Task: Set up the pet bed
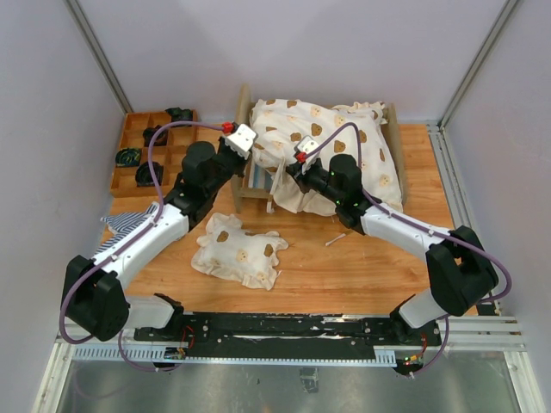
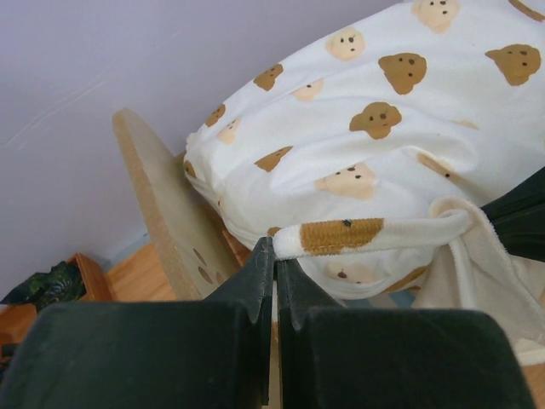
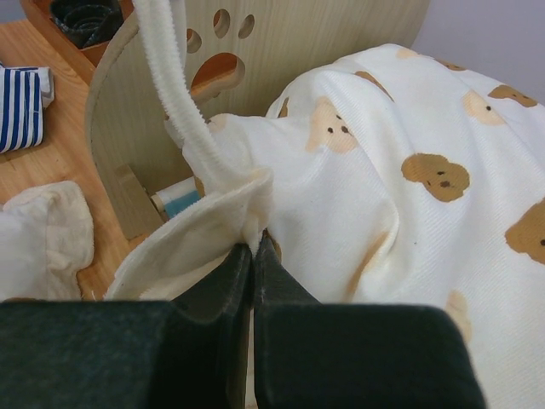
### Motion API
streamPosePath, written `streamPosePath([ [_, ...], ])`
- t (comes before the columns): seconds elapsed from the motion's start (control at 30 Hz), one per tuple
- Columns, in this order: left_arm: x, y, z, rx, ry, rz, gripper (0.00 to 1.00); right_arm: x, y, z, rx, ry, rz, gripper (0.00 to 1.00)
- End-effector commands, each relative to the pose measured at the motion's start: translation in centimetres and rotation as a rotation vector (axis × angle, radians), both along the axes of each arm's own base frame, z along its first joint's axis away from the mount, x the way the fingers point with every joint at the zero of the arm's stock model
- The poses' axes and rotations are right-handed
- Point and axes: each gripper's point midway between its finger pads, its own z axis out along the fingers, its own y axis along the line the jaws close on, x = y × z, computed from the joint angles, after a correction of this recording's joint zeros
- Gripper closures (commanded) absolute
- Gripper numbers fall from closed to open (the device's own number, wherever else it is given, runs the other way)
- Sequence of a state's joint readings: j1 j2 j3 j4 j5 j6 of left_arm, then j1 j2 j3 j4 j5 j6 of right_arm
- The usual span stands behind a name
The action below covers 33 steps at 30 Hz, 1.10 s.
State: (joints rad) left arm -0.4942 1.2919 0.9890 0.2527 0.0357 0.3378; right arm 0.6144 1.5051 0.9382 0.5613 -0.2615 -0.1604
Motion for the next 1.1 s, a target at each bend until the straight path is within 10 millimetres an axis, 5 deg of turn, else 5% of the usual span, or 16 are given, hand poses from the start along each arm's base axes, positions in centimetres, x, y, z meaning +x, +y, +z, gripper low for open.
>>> streamPosePath([
  [0.0, 0.6, 0.2, 0.1, 0.019, -0.061, 0.019, 1.0, 0.5, -1.2, 1.8, 0.036, -0.044, -0.027, 1.0],
  [0.17, 0.7, 0.3, -2.6, -0.029, 0.038, 0.051, 0.96, 0.6, -1.1, 1.8, 0.035, -0.039, -0.024, 1.0],
  [0.4, -0.9, 0.6, -7.5, -0.104, 0.179, 0.076, 0.72, 0.7, -0.3, 0.9, 0.017, -0.009, 0.009, 1.0],
  [0.57, -2.4, 0.1, -7.0, -0.191, 0.226, 0.038, 0.5, 0.6, 0.4, 0.7, 0.02, 0.015, 0.044, 1.0],
  [0.7, -3.5, 0.9, -6.6, -0.284, 0.271, 0.082, 0.44, 1.1, 1.2, 0.7, 0.009, 0.034, 0.062, 1.0],
  [1.07, -4.4, 4.5, -10.6, -0.409, 0.374, 0.321, 0.47, 2.4, 2.9, 0.5, -0.062, 0.044, 0.033, 1.0],
])
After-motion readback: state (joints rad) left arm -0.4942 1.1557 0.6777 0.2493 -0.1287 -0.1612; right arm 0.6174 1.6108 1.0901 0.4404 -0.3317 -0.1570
